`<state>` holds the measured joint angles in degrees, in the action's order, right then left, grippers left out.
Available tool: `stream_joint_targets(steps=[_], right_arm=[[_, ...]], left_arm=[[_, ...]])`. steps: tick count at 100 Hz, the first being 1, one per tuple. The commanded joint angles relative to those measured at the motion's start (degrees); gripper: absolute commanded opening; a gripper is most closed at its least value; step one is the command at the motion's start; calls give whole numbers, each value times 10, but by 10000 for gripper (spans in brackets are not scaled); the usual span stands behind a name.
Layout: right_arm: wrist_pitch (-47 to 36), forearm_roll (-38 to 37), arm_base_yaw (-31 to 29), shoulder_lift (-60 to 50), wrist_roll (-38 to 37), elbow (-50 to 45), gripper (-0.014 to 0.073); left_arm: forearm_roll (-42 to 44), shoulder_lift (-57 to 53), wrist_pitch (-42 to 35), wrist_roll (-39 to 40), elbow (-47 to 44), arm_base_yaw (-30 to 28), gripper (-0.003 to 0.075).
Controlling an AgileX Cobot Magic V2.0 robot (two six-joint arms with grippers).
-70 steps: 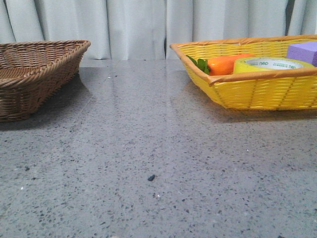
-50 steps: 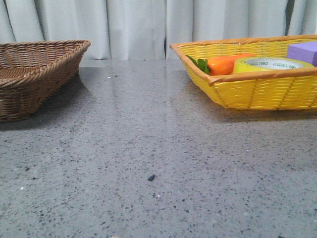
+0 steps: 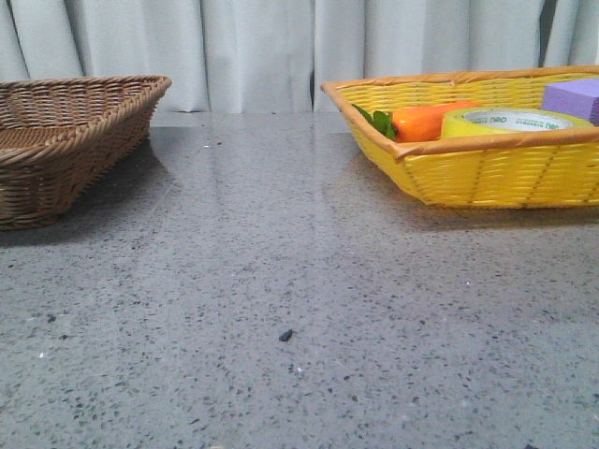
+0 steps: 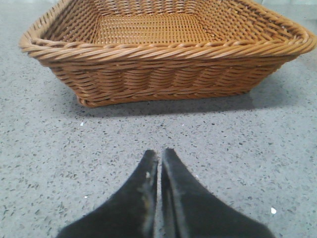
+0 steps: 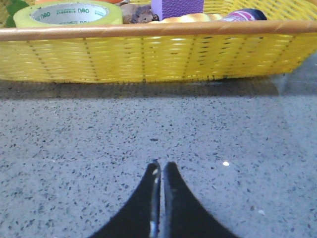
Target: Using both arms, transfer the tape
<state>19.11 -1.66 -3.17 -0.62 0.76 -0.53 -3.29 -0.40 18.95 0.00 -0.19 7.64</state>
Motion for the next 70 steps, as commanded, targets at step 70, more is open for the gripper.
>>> stream_joint_targets(steps=[70], right_arm=[[-9,-1,-4,-11,5,-13,-74]], left_arm=[[1,-16,-114,7,-5,-2,-21]])
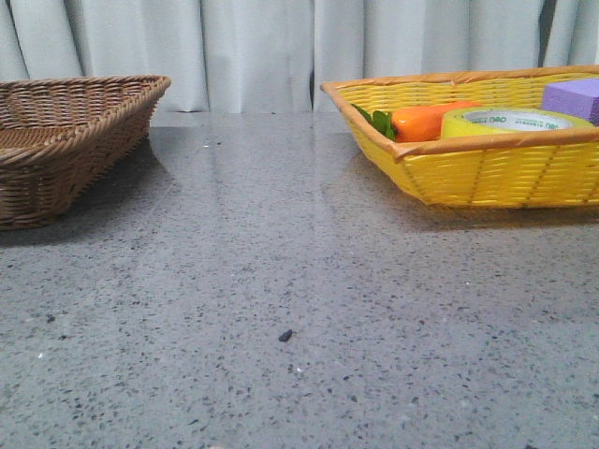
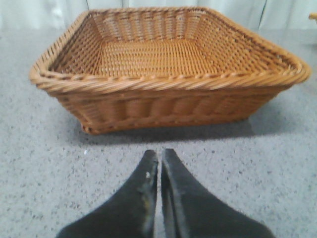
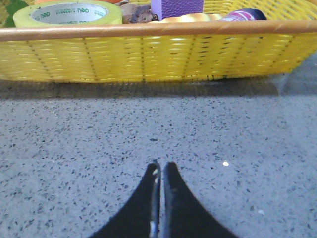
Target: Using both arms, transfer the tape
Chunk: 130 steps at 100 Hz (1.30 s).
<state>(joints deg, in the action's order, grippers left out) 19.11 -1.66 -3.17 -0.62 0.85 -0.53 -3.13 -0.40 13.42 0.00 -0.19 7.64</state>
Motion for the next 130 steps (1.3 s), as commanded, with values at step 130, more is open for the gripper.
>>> stream_joint_targets(steps=[130], right_arm=[[-97,49,-4,35,4,106,-65]], left_arm=[[-12,44,-149,7,78,-2,-21]])
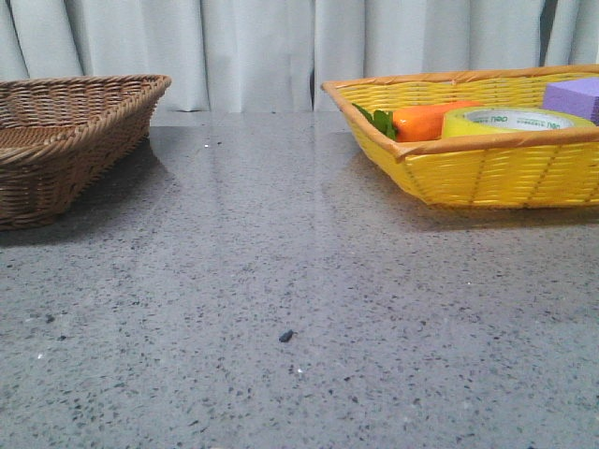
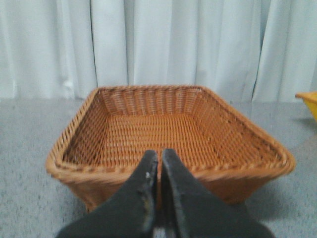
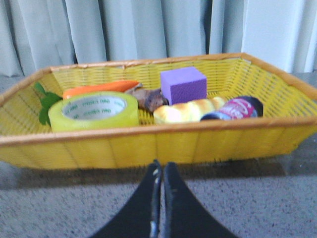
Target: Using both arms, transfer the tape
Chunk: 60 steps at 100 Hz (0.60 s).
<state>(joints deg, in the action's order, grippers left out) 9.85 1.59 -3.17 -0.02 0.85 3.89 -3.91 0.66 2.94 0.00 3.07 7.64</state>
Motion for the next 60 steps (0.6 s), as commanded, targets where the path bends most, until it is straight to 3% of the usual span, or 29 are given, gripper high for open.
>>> stream_joint_targets(steps=[1,8,30,60], right_arm=[[-2,27,-4,33,4,66,-65],[9,78,-4,45,4,109,-66],[-19,81,-4,55,4,147,-66],[130,81,-4,241,8,280,-61]], left_arm=[[-4,40,-44,7,50,-2,-21],[-4,70,-44,7,77,-2,-21],[-4,150,-48,7,136,-2,-21],[-4,235,-46,7,193,-2,-21]])
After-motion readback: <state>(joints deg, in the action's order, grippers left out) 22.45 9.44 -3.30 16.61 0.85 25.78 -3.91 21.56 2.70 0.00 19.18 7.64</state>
